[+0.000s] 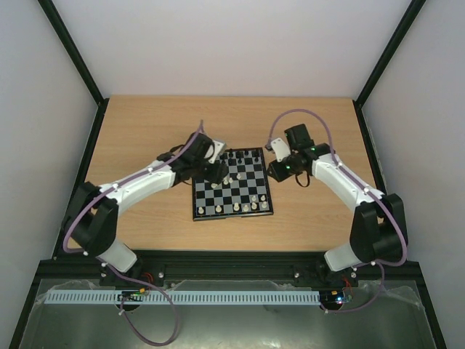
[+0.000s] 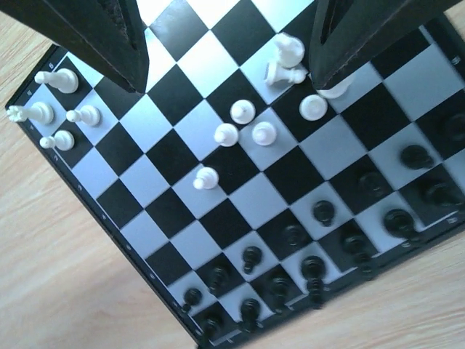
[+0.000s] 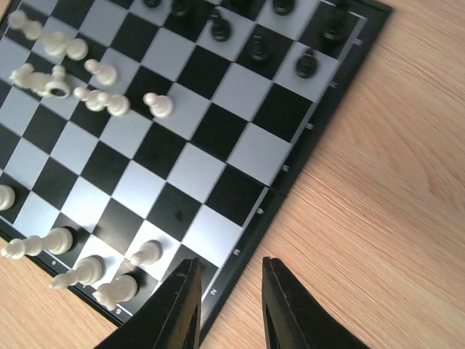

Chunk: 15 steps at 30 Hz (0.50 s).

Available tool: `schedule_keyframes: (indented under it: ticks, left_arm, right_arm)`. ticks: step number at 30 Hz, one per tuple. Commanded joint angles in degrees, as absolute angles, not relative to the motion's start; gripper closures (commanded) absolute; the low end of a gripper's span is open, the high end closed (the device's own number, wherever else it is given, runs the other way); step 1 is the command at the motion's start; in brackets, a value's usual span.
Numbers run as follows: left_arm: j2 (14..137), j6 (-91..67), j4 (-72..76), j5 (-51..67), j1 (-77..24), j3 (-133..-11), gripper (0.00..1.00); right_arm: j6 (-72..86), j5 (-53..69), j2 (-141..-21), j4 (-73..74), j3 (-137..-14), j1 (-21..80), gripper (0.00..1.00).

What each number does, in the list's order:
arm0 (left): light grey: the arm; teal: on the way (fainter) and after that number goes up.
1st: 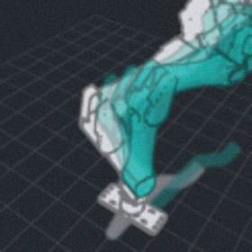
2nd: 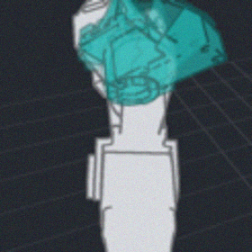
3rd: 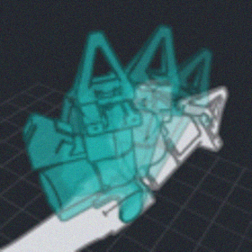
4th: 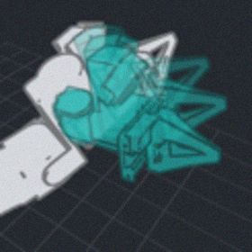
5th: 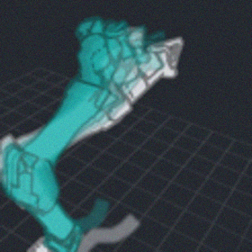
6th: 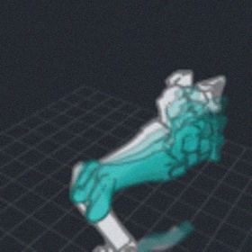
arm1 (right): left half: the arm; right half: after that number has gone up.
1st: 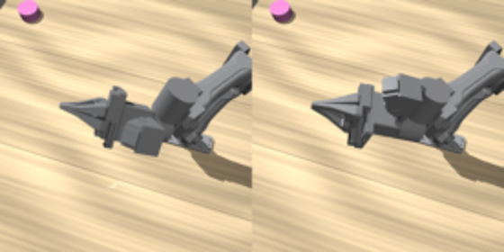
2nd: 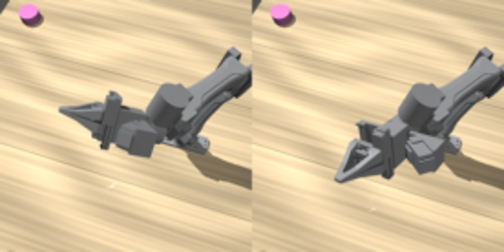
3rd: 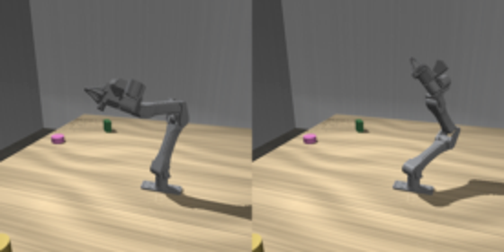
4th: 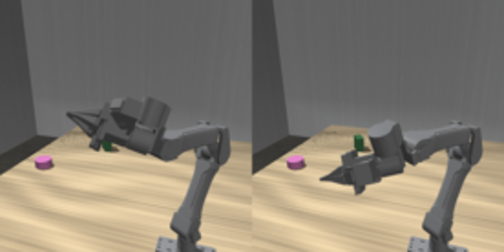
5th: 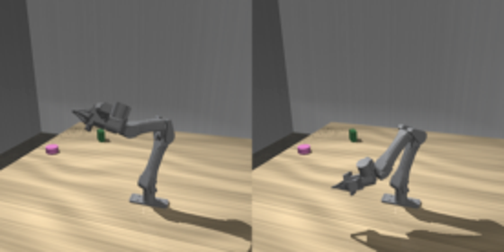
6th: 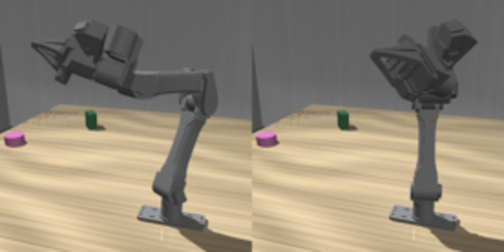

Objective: Set up the chess pieces on the board

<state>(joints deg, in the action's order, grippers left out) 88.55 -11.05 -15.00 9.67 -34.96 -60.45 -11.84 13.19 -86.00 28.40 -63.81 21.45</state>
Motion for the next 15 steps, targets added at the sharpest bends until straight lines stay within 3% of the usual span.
schedule_keyframes:
  ticks: [1, 15]
  left_arm:
    - [93.8, -7.9, -22.9, 5.8, -38.5, -67.6, 0.40]
    - [114.6, -8.6, -35.5, -1.3, -43.8, -88.8, 0.56]
  right_arm:
    - [-7.2, 18.4, -82.6, 24.5, -58.5, 16.4, 0.74]
    - [-7.2, 19.6, -79.2, 21.4, -54.2, 11.8, 0.71]
